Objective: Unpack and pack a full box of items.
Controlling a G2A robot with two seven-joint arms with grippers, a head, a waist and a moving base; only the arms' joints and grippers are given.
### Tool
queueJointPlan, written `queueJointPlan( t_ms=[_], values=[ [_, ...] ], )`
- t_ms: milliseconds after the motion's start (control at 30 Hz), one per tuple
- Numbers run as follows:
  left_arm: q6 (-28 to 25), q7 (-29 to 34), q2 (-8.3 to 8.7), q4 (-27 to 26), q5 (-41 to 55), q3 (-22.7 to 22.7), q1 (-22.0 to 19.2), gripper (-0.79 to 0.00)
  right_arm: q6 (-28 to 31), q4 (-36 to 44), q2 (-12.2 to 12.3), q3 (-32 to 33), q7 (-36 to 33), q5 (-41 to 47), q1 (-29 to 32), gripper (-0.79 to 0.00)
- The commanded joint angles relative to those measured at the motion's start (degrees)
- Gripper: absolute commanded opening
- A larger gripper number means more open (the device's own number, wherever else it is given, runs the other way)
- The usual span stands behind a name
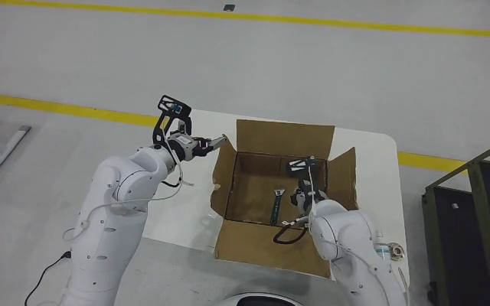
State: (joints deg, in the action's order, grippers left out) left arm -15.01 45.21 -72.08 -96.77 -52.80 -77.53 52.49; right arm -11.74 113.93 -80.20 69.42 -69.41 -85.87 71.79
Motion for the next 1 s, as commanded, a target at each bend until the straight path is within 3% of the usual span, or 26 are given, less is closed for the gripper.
queueJointPlan(
  t_ms=[0,233,333,600,633,700,867,967],
  values=[
    [1.1,-1.9,0.08,0.0,-0.6,-0.4,0.7,0.000,0.0,0.0,0.0,0.0,0.0,0.0,0.0,-0.785],
    [5.8,-8.8,0.22,0.6,-7.1,-0.5,1.3,0.000,0.7,-3.1,0.0,-0.4,0.6,-0.4,0.5,-0.785],
    [9.3,-12.0,0.23,0.7,-10.6,-0.7,1.3,0.000,-1.4,-9.5,-0.7,-2.7,-2.0,1.6,-2.6,-0.785],
    [9.3,-12.0,0.23,0.7,-10.6,-0.7,1.3,0.000,-6.8,-31.0,-3.8,-9.8,-1.8,9.9,-14.6,-0.785],
    [9.3,-12.0,0.23,0.7,-10.6,-0.7,1.3,0.000,-7.0,-32.7,-4.2,-10.3,-1.7,11.4,-15.7,-0.770],
    [9.3,-12.0,0.23,0.7,-10.6,-0.7,1.3,0.000,-7.9,-35.7,-4.7,-11.3,-1.5,11.2,-17.8,-0.619],
    [9.3,-12.0,0.23,0.7,-10.6,-0.7,1.3,0.000,-12.3,-40.9,-5.7,-12.8,-1.8,10.3,-21.1,-0.653],
    [9.3,-12.0,0.23,0.7,-10.6,-0.7,1.3,0.000,-13.9,-42.5,-6.2,-13.6,-2.4,9.9,-22.2,-0.616]
  ],
)
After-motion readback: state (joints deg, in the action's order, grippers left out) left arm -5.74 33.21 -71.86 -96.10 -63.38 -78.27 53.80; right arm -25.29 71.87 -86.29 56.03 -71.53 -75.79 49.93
